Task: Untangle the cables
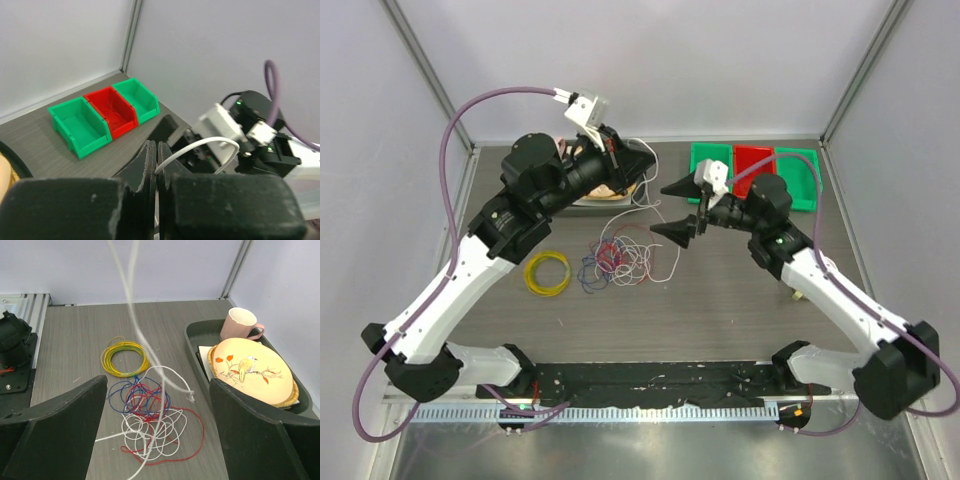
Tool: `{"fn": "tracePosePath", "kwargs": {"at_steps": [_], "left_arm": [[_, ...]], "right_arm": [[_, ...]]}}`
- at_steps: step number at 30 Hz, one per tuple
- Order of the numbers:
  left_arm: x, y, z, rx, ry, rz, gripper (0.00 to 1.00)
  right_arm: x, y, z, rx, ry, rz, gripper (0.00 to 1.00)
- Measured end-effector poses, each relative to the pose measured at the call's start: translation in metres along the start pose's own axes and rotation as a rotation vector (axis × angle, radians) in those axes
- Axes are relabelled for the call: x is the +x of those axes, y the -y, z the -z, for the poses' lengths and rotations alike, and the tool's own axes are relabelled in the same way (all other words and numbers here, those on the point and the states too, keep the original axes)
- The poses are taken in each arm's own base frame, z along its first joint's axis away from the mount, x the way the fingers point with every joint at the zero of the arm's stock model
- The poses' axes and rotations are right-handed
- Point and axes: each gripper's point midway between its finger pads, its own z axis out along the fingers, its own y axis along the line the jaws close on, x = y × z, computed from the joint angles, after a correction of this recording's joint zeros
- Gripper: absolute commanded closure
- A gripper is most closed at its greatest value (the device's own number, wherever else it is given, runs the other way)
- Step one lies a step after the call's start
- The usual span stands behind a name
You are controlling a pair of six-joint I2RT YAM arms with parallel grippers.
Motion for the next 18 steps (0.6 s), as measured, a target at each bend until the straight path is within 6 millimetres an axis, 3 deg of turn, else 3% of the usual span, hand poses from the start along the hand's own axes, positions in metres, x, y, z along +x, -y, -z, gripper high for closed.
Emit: {"fn": "tracePosePath", "kwargs": {"at_steps": [2, 4, 5, 7, 8, 10, 15, 18], "left_arm": [[-0.002, 0.001, 0.003, 0.0, 0.002, -0.003, 1.0], [-0.003, 0.002, 0.006, 0.0, 0.001, -0.006, 1.0], [-0.004, 0.002, 0.009, 0.001, 0.003, -0.007, 1.0], [-0.006, 0.003, 0.012, 0.002, 0.01, -0.011, 1.0], [-0.008, 0.004, 0.013, 0.003, 0.014, -0.014, 1.0], [-0.011, 0.005, 0.017, 0.004, 0.022, -0.023, 1.0], [-0.013, 0.004, 0.022, -0.002, 0.03, -0.031, 0.96], [-0.01, -0.002, 0.025, -0.038, 0.031, -0.035, 0.35]], "right_arm": [[0.008, 0.007, -0.012, -0.034, -0.019, 0.0, 0.16], [0.014, 0.015, -0.024, -0.057, -0.031, -0.006, 0.26], [0.017, 0.019, -0.029, -0.064, -0.036, -0.008, 0.53], [0.023, 0.023, -0.036, -0.081, -0.042, -0.017, 0.66], [0.024, 0.023, -0.039, -0.091, -0.044, -0.018, 0.82], [0.025, 0.022, -0.042, -0.115, -0.042, -0.028, 0.99], [0.018, 0.021, -0.042, -0.114, -0.015, -0.04, 0.99], [0.007, 0.028, -0.035, -0.013, 0.007, -0.074, 0.99]]}}
